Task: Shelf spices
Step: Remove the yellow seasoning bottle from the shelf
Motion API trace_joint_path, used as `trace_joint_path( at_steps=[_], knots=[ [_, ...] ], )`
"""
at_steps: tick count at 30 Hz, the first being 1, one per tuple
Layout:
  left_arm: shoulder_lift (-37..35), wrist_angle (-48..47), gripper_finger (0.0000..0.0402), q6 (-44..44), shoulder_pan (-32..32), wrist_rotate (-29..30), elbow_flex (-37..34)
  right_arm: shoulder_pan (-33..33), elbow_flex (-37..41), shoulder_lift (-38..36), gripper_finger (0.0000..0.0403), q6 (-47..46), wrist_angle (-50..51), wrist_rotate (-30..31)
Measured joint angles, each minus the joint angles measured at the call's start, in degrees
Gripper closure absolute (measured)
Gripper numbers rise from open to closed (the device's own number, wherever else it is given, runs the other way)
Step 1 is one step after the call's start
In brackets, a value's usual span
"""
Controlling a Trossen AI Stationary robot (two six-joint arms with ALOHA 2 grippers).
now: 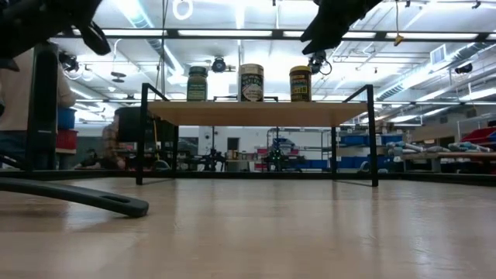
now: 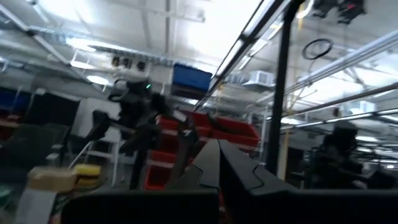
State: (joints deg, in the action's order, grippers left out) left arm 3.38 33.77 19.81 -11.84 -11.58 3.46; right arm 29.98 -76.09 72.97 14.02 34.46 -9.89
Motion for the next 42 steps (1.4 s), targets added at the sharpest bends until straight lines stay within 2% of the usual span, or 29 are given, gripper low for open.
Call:
trace_joint_path(
  at_steps=[11,16,32,37,42],
  knots=[
    [0.0,1.65,0.0396,2.63,0.0,-1.11,0.0,0.42,2.41,0.02,0.0003,-0.71,-0.3,0.08],
    [0.0,1.47,0.0396,3.41,0.0,-0.96,0.0,0.5,3.78,0.29,0.0003,-1.03,-1.49,2.06],
    [0.0,0.82,0.0396,4.87,0.0,-0.52,0.0,0.7,3.8,9.45,0.0007,-2.59,-4.94,4.54],
    [0.0,0.65,0.0396,4.88,0.0,-0.54,0.0,0.79,3.8,10.38,0.004,-3.67,-4.48,4.2],
    [0.0,0.58,0.0396,4.88,0.0,-0.52,0.0,0.3,3.78,10.26,0.0119,-3.75,-4.31,4.08]
  ],
)
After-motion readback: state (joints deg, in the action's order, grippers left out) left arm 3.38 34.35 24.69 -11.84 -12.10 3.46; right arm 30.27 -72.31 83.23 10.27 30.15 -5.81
